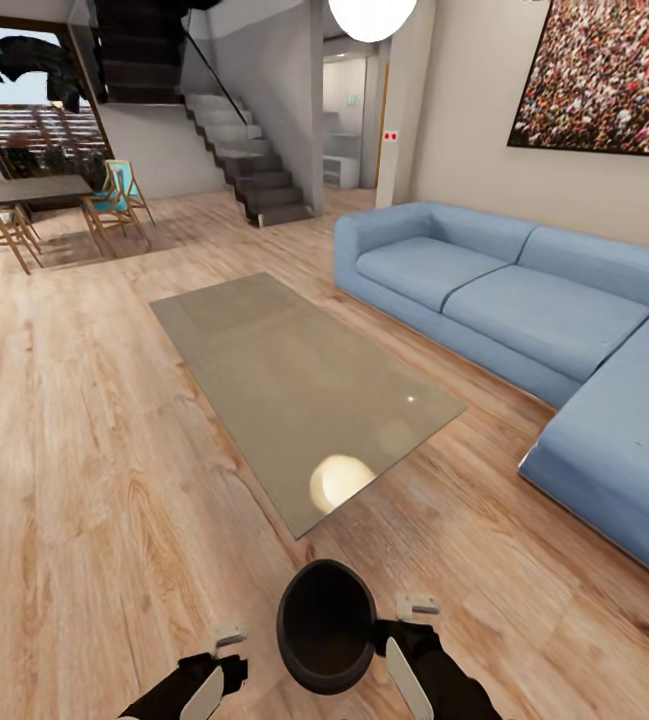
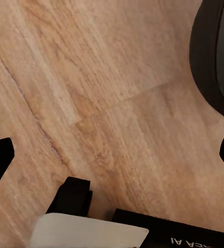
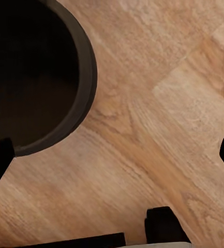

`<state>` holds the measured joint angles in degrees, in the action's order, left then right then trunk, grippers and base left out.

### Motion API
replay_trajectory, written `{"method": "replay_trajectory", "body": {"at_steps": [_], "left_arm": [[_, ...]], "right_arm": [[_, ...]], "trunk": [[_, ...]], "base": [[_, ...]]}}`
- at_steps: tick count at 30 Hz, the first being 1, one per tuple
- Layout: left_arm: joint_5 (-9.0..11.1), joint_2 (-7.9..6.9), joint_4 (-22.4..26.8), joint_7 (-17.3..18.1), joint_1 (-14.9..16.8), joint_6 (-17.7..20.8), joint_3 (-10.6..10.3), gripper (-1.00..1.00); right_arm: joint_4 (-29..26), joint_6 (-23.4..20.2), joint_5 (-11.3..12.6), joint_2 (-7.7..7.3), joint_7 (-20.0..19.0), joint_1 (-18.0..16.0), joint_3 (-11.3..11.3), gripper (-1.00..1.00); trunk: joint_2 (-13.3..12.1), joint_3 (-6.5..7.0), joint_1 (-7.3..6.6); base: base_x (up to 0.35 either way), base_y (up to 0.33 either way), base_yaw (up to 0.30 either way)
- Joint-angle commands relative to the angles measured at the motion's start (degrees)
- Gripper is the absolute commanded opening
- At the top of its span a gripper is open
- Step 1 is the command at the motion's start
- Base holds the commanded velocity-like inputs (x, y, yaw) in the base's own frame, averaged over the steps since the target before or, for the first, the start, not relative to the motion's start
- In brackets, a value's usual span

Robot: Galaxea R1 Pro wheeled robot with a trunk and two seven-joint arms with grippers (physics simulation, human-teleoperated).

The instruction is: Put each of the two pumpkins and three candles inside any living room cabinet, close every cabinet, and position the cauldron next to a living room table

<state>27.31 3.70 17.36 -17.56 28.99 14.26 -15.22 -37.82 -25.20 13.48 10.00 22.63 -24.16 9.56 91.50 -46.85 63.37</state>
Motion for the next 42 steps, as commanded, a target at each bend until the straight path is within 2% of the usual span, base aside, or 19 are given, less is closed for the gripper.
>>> {"method": "replay_trajectory", "body": {"at_steps": [1,5,11,22,25,27,29,30,32,33,34,35,38,42], "left_arm": [[0.59,-0.29,-1.12,-0.4,0.01,-0.89,-0.5,1.0],[0.6,-0.61,-3.82,-0.3,0.01,-3.55,-0.64,1.0],[0.52,-0.46,-4.73,-0.31,0.01,-4.81,-0.76,1.0],[0.72,-0.63,-5.62,-0.34,0.01,-6.48,-0.72,1.0],[0.63,-0.66,-6.19,-0.36,0.0,-6.51,-0.69,1.0],[0.41,-0.62,-7.15,-0.32,-0.01,-6.49,-0.75,1.0],[0.21,-0.65,-8.25,-0.36,-0.03,-6.41,-0.97,1.0],[0.03,-0.88,-11.98,-0.37,-0.03,-6.54,-1.08,1.0],[-0.04,-1.84,-14.54,-0.37,-0.08,-7.08,-1.17,1.0],[-0.08,-2.9,-15.32,-0.37,-0.16,-7.63,-1.28,1.0],[-0.14,-4.72,-16.01,-0.35,-0.34,-8.46,-1.54,1.0],[-0.15,-6.25,-16.44,-0.32,-0.62,-8.95,-1.68,1.0],[-0.19,-8.92,-17.52,-0.28,-3.09,-10.94,-1.79,1.0],[-0.12,-10.09,-17.89,-0.21,-5.74,-12.86,-1.84,1.0]], "right_arm": [[-0.98,-0.21,0.47,0.0,0.48,-0.02,0.13,1.0],[-3.97,-0.35,0.45,0.0,0.49,1.06,0.07,1.0],[-4.42,-0.08,0.61,0.0,0.44,2.78,-0.26,1.0],[-3.95,-0.08,0.82,0.0,0.42,2.97,-0.4,1.0],[-3.14,-0.1,0.78,-0.62,0.52,2.97,-0.36,1.0],[-1.33,0.05,0.91,-1.14,0.51,2.97,-0.34,1.0],[3.38,1.59,1.09,-1.42,0.5,2.97,-0.34,1.0],[10.65,6.75,1.11,-1.57,0.49,2.97,-0.35,1.0],[15.99,10.27,1.14,-1.63,0.49,2.97,-0.39,1.0],[18.52,12.04,1.13,-1.67,0.49,2.97,-0.4,1.0],[21.72,14.81,1.13,-1.98,0.49,2.97,-0.36,1.0],[24.13,17.5,1.21,-2.83,0.49,2.97,-0.31,1.0],[27.96,22.41,1.39,-4.61,0.46,3.03,-0.26,1.0],[30.63,25.07,1.44,-5.02,0.35,3.06,-0.19,1.0]], "trunk": [[-0.39,0.14,-0.24],[-1.99,0.86,-1.12],[-4.4,1.94,-2.44],[-8.81,3.91,-4.85],[-10.02,4.45,-5.51],[-10.82,4.81,-5.95],[-11.62,5.17,-6.39],[-12.02,5.35,-6.61],[-12.82,5.71,-7.05],[-13.22,5.89,-7.27],[-13.63,6.06,-7.49],[-14.03,6.24,-7.71],[-15.23,6.78,-8.37],[-16.83,7.5,-9.25]], "base": [[-0.195,0.0,0.0],[-0.288,0.0,0.0],[-0.272,0.0,0.0],[-0.016,0.0,0.0],[0.0,0.0,0.0],[0.0,0.0,0.0],[0.0,0.0,0.0],[0.0,0.0,0.0],[0.0,0.0,0.0],[0.0,0.0,0.0],[0.0,0.0,0.0],[0.0,0.0,0.0],[0.0,0.0,0.0],[0.0,0.0,0.0]]}}
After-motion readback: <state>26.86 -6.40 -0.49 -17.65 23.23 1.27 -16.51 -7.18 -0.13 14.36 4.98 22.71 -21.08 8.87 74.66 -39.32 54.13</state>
